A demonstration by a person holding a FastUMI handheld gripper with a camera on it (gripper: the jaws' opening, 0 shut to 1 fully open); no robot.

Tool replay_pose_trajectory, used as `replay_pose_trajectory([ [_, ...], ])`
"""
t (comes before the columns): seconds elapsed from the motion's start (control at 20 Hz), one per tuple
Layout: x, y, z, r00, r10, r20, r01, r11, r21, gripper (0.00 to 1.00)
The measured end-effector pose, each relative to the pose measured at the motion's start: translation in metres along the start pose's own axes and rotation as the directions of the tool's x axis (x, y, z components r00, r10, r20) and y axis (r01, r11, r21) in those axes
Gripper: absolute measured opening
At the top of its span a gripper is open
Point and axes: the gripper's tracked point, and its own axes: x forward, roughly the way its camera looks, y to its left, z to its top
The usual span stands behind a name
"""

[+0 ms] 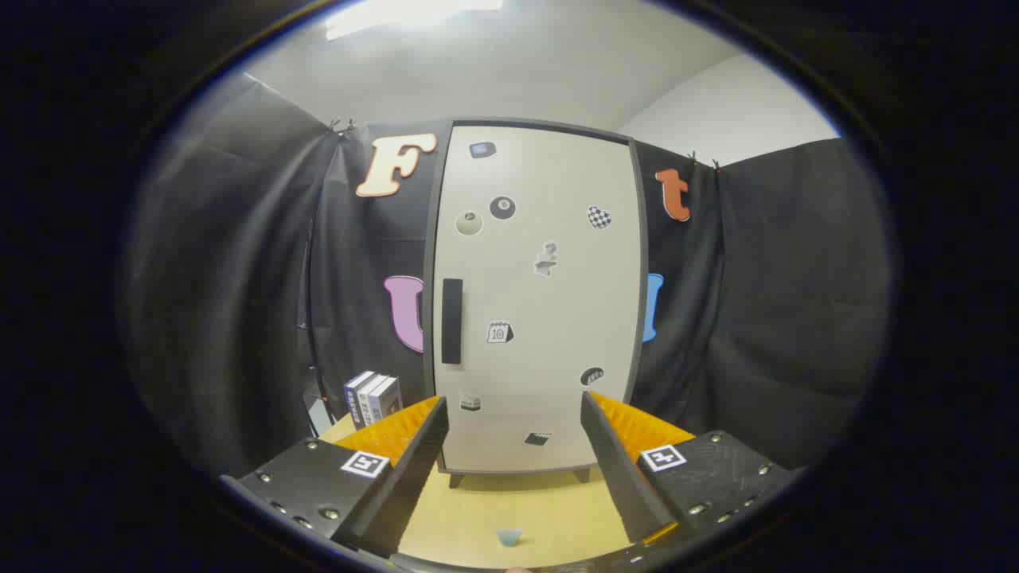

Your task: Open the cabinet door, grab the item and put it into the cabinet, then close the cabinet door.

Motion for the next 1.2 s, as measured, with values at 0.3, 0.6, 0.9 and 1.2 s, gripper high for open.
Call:
replay_pose_trajectory([
  [0.3,0.0001,-0.0022,0.0015,1.0,-0.007,0.001,0.007,1.0,0.01,0.99],
  [0.6,-0.0017,-0.0025,0.0036,1.0,-0.007,0.006,0.007,1.0,0.013,0.99],
  [0.9,-0.0014,-0.0013,0.0018,1.0,-0.001,0.002,0.001,1.0,0.014,0.99],
  [1.2,0.003,0.0022,0.0036,1.0,0.005,-0.001,-0.005,1.0,0.026,0.99],
])
